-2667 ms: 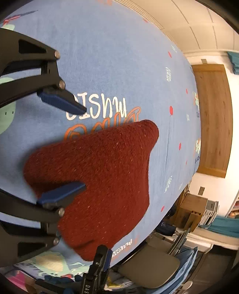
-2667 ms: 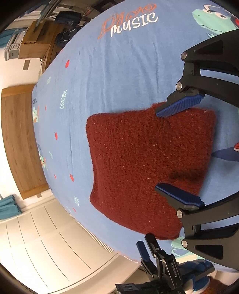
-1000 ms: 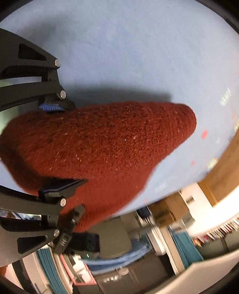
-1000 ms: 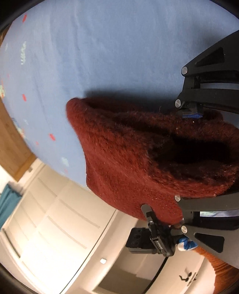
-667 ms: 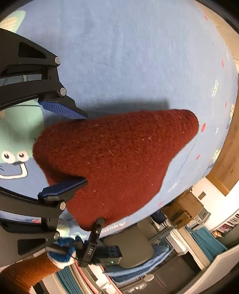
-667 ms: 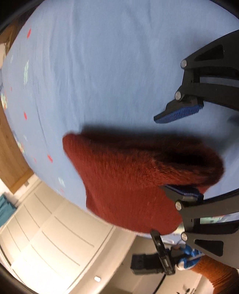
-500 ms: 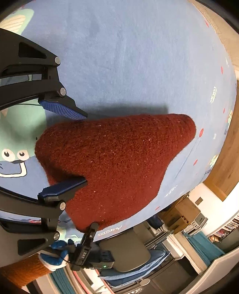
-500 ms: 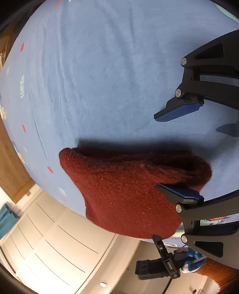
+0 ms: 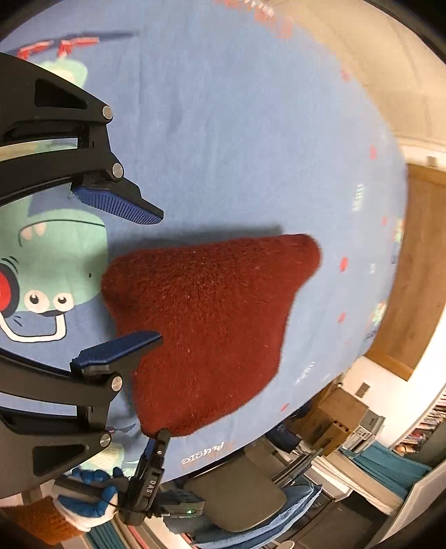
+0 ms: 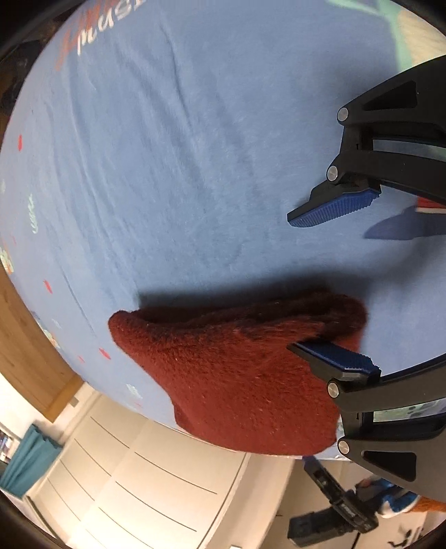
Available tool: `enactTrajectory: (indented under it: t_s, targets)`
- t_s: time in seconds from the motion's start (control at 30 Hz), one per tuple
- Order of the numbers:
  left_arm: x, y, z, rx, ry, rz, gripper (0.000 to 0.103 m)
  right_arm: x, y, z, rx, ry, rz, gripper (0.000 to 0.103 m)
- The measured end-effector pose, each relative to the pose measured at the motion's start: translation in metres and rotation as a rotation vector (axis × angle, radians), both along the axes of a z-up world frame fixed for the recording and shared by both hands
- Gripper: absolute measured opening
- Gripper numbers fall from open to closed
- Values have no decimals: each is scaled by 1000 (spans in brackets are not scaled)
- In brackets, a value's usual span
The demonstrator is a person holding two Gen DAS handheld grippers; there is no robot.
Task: Fold small clothes
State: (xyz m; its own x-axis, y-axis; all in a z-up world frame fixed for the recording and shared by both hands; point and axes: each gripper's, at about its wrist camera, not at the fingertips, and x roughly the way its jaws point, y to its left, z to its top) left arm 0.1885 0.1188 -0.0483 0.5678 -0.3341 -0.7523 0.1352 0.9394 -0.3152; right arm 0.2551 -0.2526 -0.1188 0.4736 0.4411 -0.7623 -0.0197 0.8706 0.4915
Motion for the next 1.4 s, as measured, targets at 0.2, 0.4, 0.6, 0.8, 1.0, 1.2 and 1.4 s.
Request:
enactTrajectory:
  t_s: [0.2, 0.4, 0.6, 0.8, 1.0, 1.2, 1.4]
  targets:
    - [-44, -19, 28, 82, -119, 87, 63, -48, -11, 20, -79, -19, -53, 67]
    - [-92, -38, 40, 168, -200, 135, 66, -110, -4, 52, -169, -115, -60, 67]
    - [-137, -43, 40, 193, -253, 165, 79, -168, 15, 80, -248, -218, -95, 75]
    - [-168, -50, 38, 207, -294, 177, 94, -213, 41, 103, -323, -327, -102, 82]
    - [-189, -55, 38, 218, -324, 193, 99, -248, 59, 122, -369, -425, -114, 92]
    - [-210, -60, 34, 248, -348, 196, 99, -273, 63, 132, -397, -485, -127, 94]
    - [-222, -66, 29, 249, -354, 199, 99, -291, 64, 130, -411, -514, -141, 103]
